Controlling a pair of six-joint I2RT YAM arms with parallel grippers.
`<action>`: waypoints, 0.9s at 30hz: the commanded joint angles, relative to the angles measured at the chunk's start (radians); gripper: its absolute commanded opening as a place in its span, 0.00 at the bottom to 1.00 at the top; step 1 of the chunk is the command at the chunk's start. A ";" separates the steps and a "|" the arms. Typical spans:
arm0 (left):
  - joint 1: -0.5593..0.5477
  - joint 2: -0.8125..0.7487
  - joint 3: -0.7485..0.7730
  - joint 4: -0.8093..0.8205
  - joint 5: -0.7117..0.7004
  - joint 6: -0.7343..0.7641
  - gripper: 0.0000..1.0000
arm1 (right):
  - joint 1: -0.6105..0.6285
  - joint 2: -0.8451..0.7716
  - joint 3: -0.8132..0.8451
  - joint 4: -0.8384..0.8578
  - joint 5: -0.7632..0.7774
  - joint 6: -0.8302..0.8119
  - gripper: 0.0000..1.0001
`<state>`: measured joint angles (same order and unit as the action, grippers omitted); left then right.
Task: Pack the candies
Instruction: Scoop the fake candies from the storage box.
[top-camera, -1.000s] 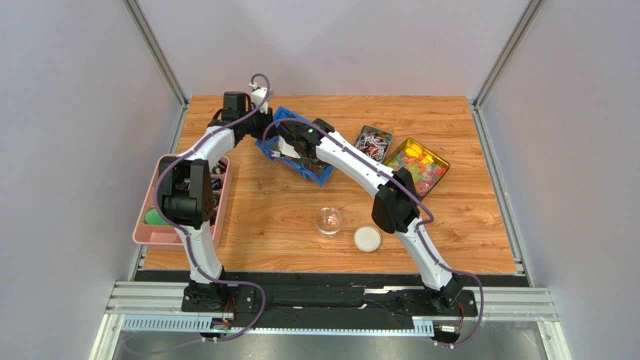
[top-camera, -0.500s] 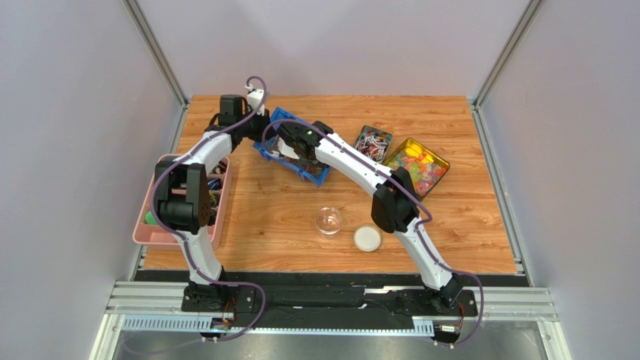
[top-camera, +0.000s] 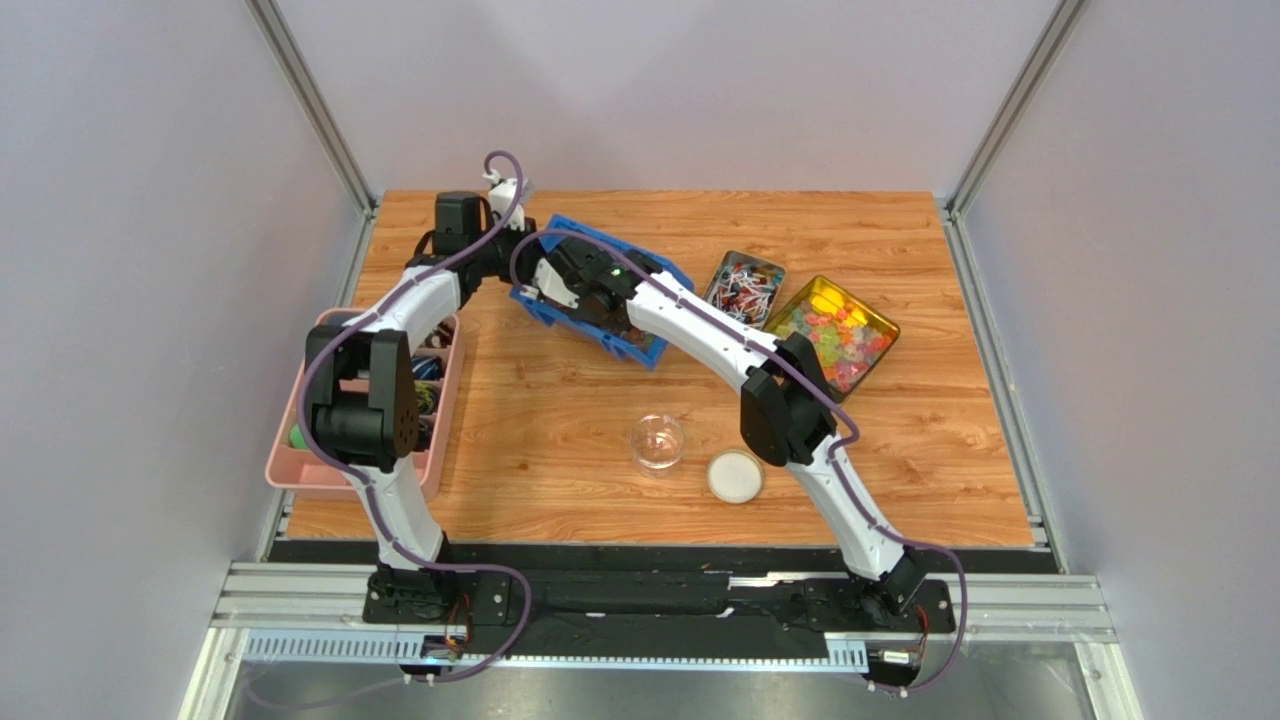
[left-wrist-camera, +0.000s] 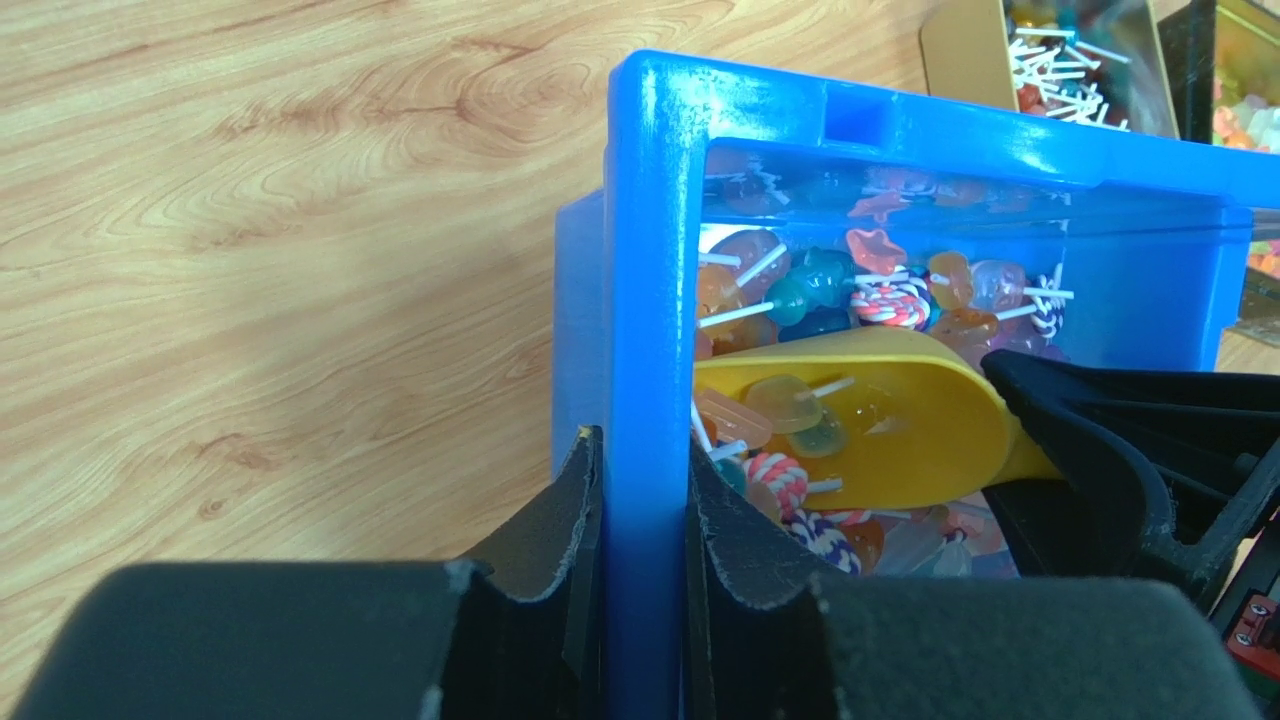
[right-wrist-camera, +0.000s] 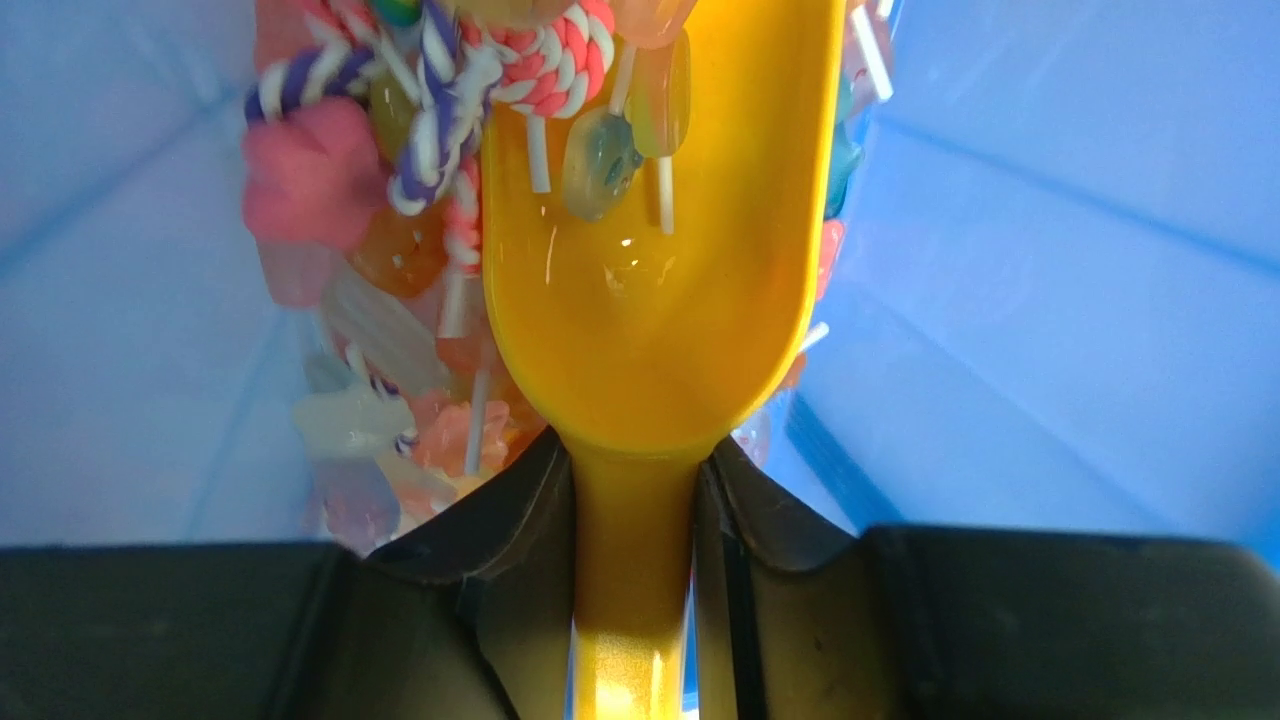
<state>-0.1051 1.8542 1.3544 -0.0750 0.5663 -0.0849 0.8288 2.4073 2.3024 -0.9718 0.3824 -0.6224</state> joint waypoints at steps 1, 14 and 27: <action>-0.033 -0.144 0.052 0.141 0.268 -0.168 0.00 | 0.004 0.033 -0.015 0.128 -0.072 0.061 0.00; -0.033 -0.150 0.061 0.052 0.333 -0.154 0.00 | -0.075 -0.037 -0.104 0.324 -0.303 0.211 0.00; -0.007 -0.125 0.063 -0.046 0.405 -0.150 0.00 | -0.138 -0.073 -0.078 0.282 -0.516 0.260 0.00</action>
<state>-0.0864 1.8542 1.3529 -0.1196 0.5674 -0.0631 0.7216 2.3711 2.2055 -0.8261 -0.0128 -0.4267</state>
